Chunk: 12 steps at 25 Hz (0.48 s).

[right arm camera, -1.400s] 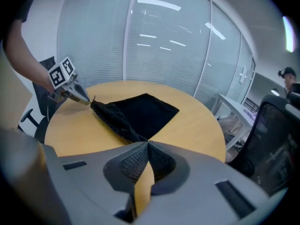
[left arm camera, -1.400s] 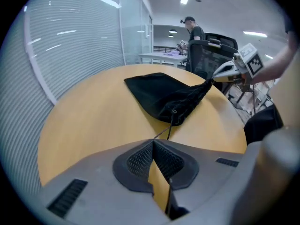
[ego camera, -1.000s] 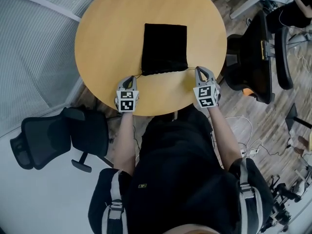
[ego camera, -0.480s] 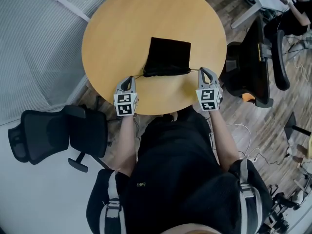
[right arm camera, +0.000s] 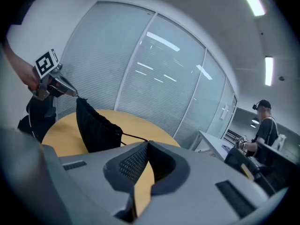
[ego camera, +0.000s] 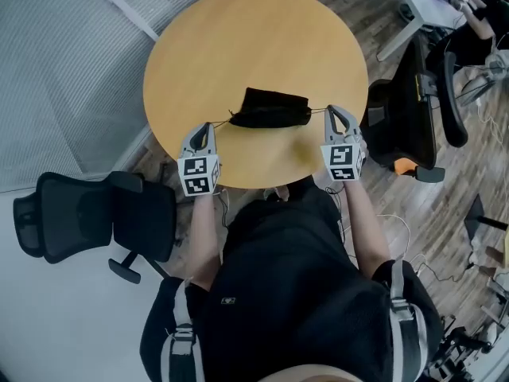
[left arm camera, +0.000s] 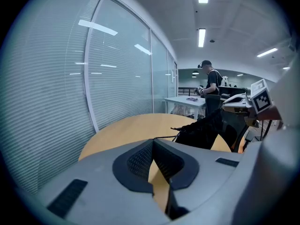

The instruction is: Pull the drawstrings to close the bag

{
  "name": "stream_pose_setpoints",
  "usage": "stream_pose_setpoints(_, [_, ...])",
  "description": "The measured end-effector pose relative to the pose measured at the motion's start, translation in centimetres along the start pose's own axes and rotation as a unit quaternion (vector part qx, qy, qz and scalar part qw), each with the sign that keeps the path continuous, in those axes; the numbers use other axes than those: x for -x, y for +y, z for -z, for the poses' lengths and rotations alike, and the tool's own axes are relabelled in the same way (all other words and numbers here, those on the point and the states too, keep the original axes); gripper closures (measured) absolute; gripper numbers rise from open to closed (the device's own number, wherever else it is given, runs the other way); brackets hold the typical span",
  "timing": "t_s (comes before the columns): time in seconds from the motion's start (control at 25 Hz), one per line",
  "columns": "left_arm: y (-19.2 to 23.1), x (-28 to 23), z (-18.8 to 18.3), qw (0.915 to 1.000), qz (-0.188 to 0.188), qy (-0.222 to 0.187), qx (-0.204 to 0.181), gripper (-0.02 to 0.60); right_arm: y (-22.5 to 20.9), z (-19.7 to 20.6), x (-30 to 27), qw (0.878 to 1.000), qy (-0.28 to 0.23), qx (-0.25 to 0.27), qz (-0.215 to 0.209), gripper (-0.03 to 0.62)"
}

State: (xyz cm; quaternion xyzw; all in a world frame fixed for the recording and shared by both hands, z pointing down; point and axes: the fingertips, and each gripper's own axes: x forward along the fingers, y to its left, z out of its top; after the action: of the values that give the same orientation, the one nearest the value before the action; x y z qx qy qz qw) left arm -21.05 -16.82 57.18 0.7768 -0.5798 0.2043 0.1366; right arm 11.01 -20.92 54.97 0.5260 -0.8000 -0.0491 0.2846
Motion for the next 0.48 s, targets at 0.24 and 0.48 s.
stream_pose_setpoints(0.24, [1.5,3.2,-6.6,0.9969,-0.025,-0.06,-0.044,0.566,-1.6,-5.8,1.6,0.998,-0.058,0.005,0.019,0.536])
stream_pose_setpoints(0.48, [3.0,6.5,-11.9,0.9913,-0.041,-0.108,-0.065,0.566,-2.3,-11.8,3.6,0.993,-0.112,0.007,0.034,0.536])
